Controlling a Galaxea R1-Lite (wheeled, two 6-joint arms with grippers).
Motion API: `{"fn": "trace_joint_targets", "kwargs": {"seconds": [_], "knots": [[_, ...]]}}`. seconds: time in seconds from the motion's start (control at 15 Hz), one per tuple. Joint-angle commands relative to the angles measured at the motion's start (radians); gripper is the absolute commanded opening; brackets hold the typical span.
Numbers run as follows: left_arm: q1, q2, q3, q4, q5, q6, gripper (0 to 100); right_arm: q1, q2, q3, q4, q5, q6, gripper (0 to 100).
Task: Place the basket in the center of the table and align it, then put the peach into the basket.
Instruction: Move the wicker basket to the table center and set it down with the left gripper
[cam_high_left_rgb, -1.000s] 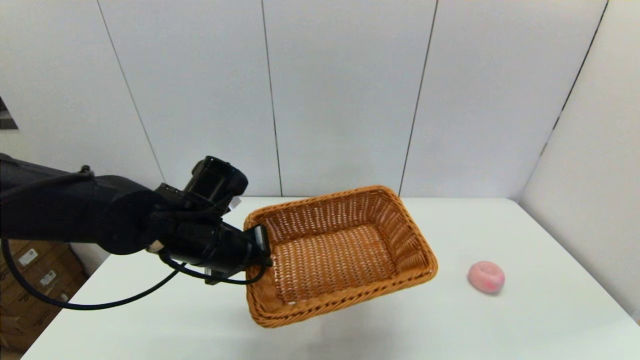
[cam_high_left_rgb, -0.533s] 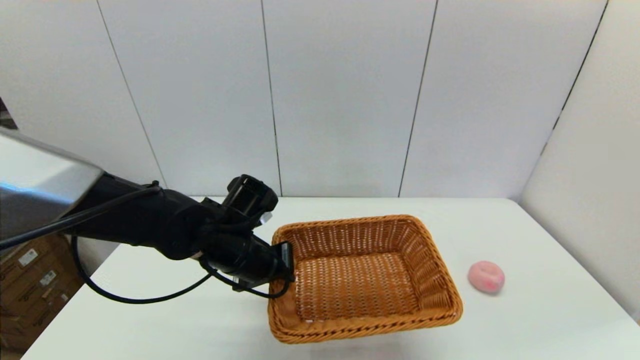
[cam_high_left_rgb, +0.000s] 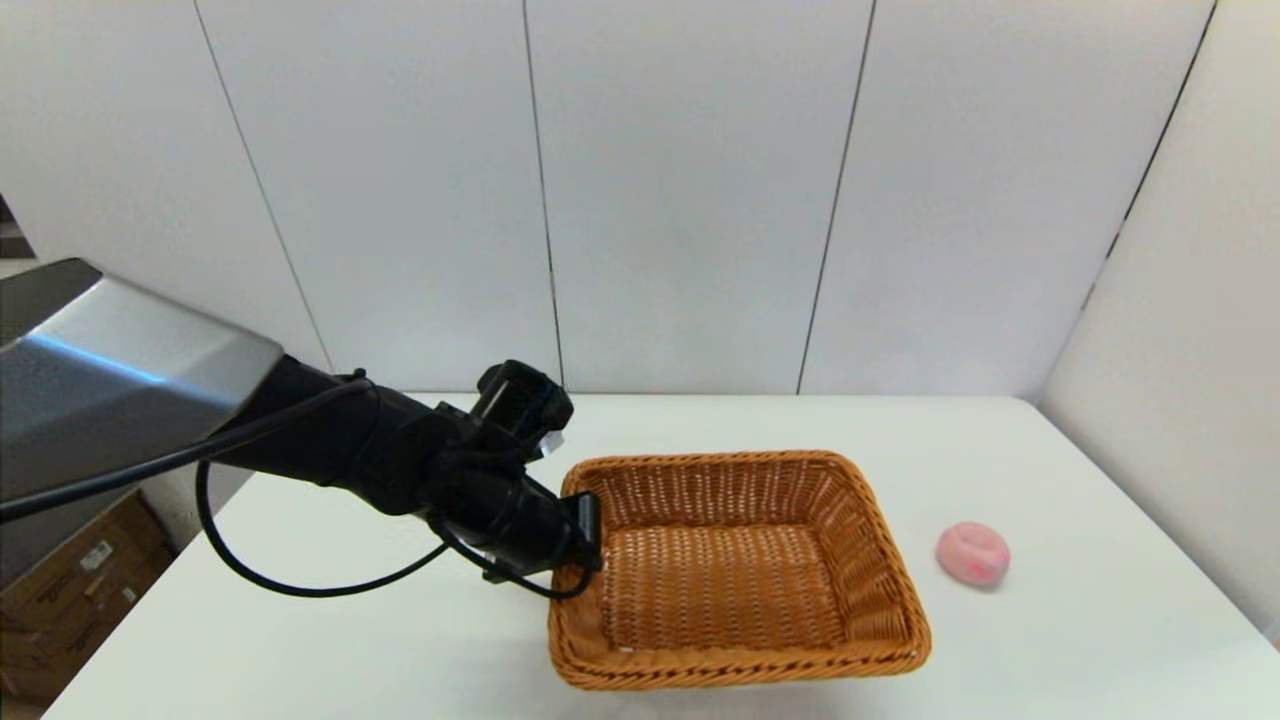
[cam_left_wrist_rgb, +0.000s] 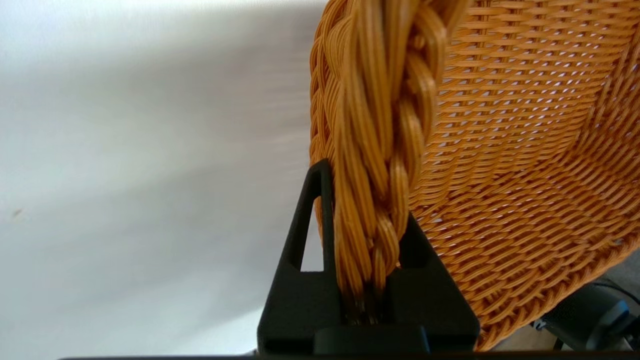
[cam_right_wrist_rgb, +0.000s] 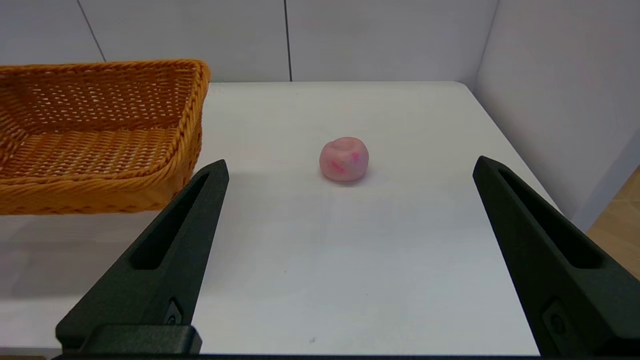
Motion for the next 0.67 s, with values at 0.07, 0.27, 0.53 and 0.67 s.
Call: {"fn": "trace_joint_targets", "kwargs": {"seconds": [0.07,0.27,0.53,0.67], "knots": [[0.001,0.043,-0.017,0.001,-0.001,-0.004,0,0.0,0.0,0.0,-0.001,0.0,0.0,100],[0.003,0.058,-0.02,0.001,-0.001,-0.004,0,0.0,0.0,0.0,-0.001,0.0,0.0,100],[0.003,0.066,-0.016,0.002,-0.001,-0.003,0,0.0,0.0,0.0,-0.001,0.0,0.0,100],[0.003,0.067,-0.014,0.002,-0.001,-0.004,0,0.0,0.0,0.0,-0.001,0.0,0.0,100]]}}
